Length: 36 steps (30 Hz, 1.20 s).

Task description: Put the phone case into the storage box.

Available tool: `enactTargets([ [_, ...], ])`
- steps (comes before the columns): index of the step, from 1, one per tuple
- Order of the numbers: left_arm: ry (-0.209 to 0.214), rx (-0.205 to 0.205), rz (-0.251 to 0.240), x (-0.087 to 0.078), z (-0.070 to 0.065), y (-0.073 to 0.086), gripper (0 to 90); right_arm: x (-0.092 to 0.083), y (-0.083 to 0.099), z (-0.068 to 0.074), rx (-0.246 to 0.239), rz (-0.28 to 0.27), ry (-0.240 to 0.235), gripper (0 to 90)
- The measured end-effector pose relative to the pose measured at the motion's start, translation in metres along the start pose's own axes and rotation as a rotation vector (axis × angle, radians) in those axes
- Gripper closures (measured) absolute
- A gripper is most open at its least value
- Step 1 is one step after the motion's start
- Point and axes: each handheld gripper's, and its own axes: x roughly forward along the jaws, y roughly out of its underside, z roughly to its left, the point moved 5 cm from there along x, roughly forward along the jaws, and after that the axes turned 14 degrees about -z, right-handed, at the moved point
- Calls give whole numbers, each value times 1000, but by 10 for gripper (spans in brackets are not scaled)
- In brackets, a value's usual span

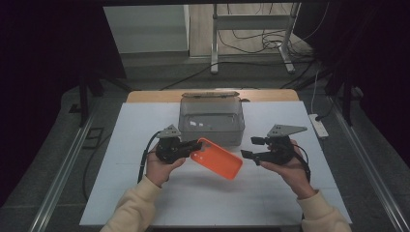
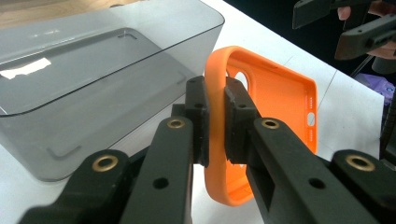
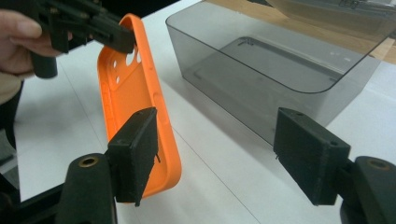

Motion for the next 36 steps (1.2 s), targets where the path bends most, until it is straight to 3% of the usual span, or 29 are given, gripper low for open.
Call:
enactTargets([
  [4, -1, 1, -2, 0, 0, 0, 825, 1, 2, -1, 26, -3, -15, 300],
  [13, -4, 8, -3, -1, -1, 0, 825, 7, 2, 7, 33, 0, -52, 290],
  [36, -8, 19, -9, 1, -4, 1, 825, 10, 5, 7, 30, 13, -54, 283],
])
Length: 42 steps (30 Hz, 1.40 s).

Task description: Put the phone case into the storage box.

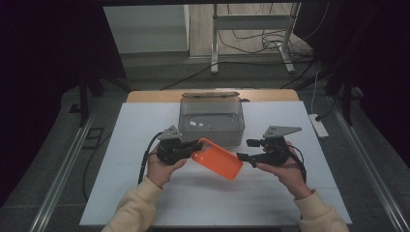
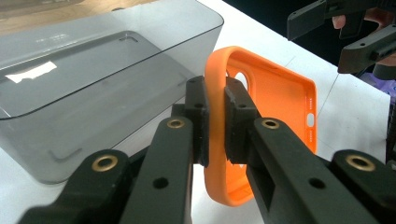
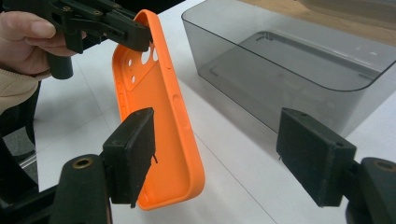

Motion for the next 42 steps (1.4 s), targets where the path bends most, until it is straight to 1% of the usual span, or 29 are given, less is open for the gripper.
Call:
enactTargets([
  [5, 3, 0, 1, 1, -1, 1, 825, 2, 1, 2, 4, 5, -15, 279],
  [18, 9, 7, 9, 5, -6, 4, 824, 7, 4, 6, 6, 17, -34, 269],
  [21, 12, 10, 11, 6, -7, 4, 824, 9, 5, 8, 13, 19, -48, 263],
  [27, 19, 13, 15, 8, -10, 5, 824, 15, 7, 11, 14, 27, -60, 263],
  [42, 23, 14, 11, 9, -11, 5, 824, 21, 9, 13, 21, 32, -64, 263],
])
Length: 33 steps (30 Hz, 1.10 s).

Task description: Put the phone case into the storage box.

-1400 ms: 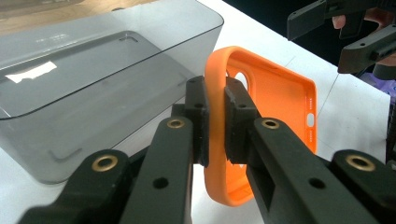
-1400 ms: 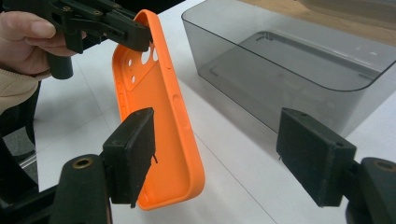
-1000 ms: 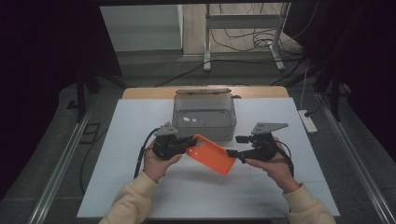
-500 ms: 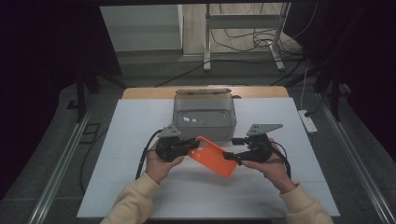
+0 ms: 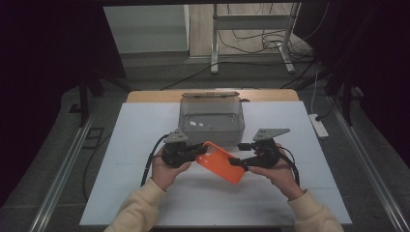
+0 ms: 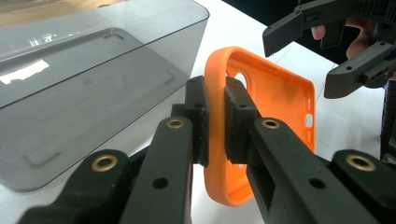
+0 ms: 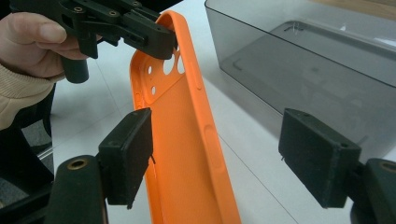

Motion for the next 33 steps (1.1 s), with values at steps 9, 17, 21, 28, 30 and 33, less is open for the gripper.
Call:
enactTargets([
  [9, 2, 1, 0, 1, -1, 0, 823, 5, 2, 1, 3, 7, -3, 264],
  [17, 9, 6, 0, 2, -4, 1, 823, 11, 5, 3, 14, 15, -15, 268],
  [21, 14, 6, -2, 3, -5, 1, 823, 14, 7, 4, 16, 26, -19, 276],
  [28, 24, 13, -1, 4, -8, 2, 823, 19, 9, 6, 37, 39, -43, 330],
  [30, 27, 15, -1, 5, -9, 2, 823, 19, 10, 6, 46, 41, -46, 366],
  [33, 29, 15, -3, 5, -10, 1, 823, 19, 9, 5, 60, 32, -62, 435],
])
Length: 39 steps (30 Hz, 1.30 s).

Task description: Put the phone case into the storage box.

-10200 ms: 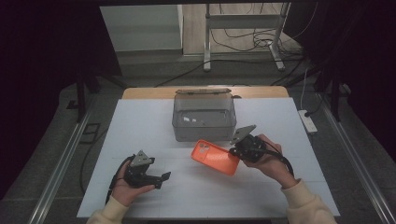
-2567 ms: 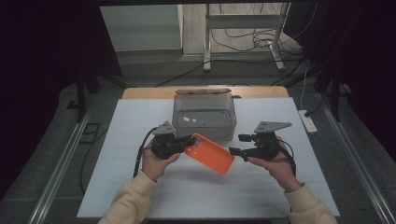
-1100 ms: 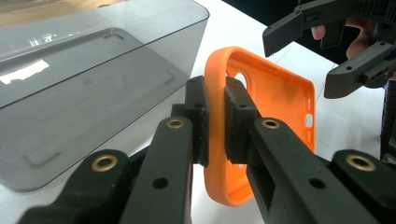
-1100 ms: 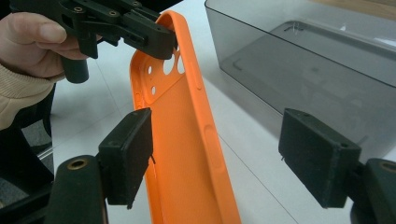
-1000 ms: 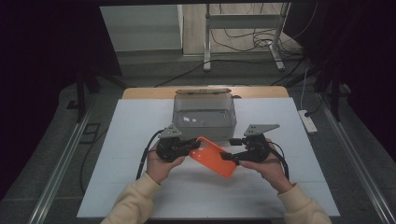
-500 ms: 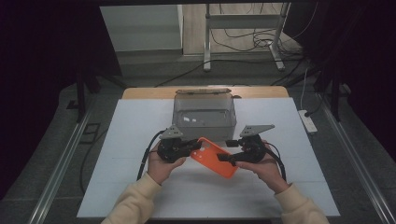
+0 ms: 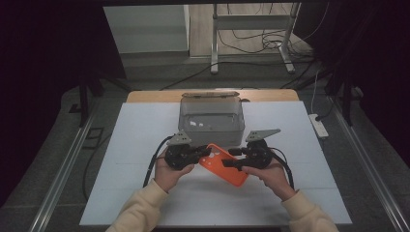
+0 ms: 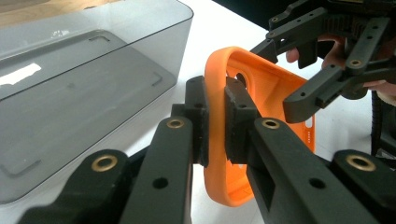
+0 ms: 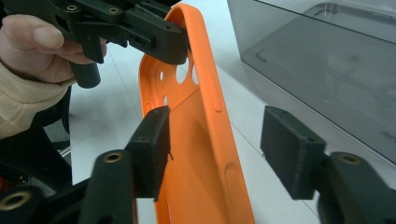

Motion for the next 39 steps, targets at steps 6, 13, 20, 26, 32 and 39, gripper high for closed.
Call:
enactTargets([
  [6, 2, 3, -5, 0, -1, 0, 823, 0, 0, 1, 21, 3, -31, 595],
  [13, 9, 10, -3, -1, -1, 0, 822, 0, 1, 3, 24, 16, -51, 741],
  [20, 27, 1, -19, -1, 1, 0, 808, -5, -2, 7, 4, 12, -75, 790],
  [26, 21, -13, -43, 0, 2, 0, 667, -5, -3, 9, -59, 26, -39, 795],
  [32, 14, -17, -37, -3, 3, -1, 403, -8, -6, 11, -84, 14, -24, 794],
  [39, -17, -4, -29, -14, 1, 2, 285, -11, -8, 12, -105, -1, 3, 795],
])
